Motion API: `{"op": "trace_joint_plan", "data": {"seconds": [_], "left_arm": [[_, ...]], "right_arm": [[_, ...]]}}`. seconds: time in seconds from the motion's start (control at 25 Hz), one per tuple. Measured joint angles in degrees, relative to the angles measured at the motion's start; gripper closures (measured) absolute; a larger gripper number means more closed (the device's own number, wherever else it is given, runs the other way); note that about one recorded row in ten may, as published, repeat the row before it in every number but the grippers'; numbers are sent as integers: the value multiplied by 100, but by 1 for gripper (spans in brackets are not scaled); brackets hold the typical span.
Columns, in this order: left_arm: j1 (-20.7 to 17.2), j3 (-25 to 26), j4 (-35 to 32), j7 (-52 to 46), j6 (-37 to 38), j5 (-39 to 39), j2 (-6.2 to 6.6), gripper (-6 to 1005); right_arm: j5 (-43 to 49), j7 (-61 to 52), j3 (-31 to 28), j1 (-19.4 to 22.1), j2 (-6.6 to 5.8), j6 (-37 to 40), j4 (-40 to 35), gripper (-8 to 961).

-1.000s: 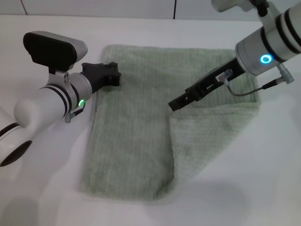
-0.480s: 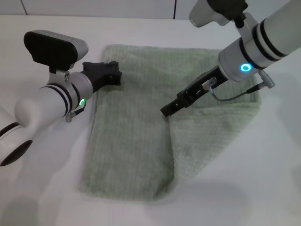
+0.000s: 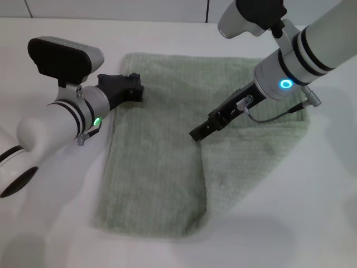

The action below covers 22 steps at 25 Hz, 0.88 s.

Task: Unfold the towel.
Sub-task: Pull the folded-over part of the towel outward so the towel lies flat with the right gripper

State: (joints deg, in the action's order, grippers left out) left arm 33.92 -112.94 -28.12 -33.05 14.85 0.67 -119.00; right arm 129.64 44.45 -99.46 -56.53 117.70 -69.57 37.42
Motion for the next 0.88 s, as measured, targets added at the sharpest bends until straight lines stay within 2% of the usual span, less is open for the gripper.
{"op": "trace_joint_plan", "data": {"seconds": [0.88], "left_arm": [[0, 0, 40, 0, 0, -13, 0, 1000]], "right_arm": [[0, 0, 49, 1, 23, 26, -69, 194]]}}
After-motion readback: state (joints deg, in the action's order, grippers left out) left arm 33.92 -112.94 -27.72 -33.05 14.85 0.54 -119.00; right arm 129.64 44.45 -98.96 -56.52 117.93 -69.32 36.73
